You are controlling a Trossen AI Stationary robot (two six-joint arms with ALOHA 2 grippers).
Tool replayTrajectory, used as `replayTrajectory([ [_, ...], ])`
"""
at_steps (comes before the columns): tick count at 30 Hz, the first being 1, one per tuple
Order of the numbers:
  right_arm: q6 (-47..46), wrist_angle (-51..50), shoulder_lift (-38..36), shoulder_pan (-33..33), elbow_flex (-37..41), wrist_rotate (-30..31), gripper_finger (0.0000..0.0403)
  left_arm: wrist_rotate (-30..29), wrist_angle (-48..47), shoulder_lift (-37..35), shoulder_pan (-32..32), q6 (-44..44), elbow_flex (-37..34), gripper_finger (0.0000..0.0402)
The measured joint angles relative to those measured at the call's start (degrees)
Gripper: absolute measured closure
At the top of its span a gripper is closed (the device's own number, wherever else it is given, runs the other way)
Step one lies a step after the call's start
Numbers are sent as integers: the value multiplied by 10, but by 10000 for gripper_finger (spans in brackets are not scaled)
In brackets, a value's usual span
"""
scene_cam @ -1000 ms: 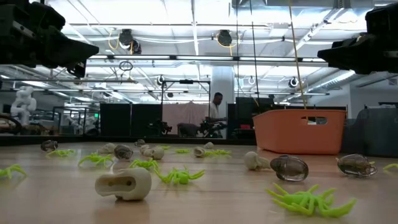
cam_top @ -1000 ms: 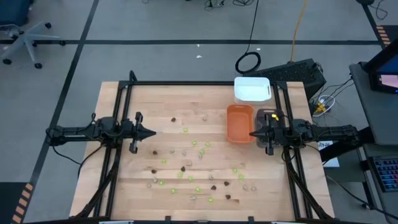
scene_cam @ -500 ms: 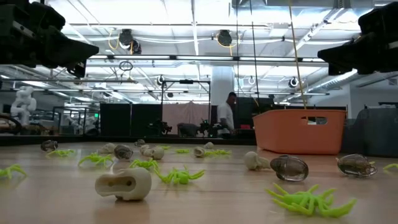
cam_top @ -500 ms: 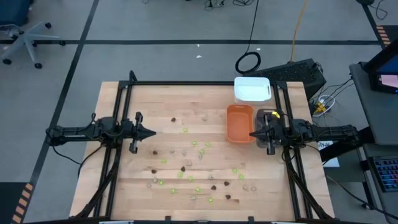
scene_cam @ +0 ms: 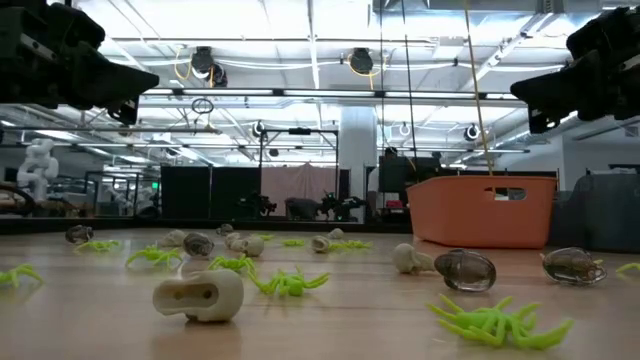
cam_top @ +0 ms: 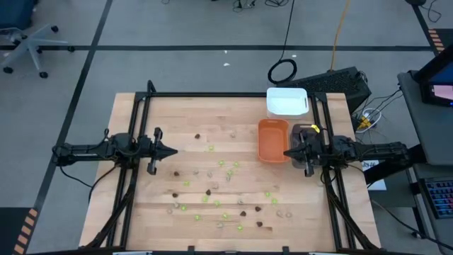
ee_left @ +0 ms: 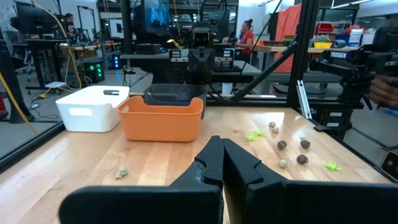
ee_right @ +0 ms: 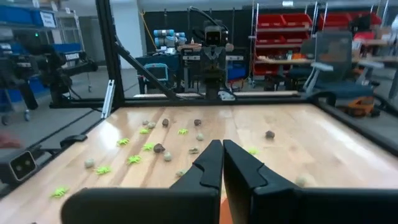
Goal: Sort Halloween decoration
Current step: Put the black skull toy into the orange bin
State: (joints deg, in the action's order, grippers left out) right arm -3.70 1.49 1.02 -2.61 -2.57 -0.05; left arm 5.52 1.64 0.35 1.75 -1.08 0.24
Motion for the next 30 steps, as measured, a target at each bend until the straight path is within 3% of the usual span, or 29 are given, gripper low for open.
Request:
replayTrajectory([
  [9,-31,-36,84,0,-99,0,403,0,0,0,0,0,0,402],
  [21,2,-197,240,0,-359,0,403,0,0,0,0,0,0,402],
  [30,3,-281,301,0,-510,0,403,0,0,0,0,0,0,402],
])
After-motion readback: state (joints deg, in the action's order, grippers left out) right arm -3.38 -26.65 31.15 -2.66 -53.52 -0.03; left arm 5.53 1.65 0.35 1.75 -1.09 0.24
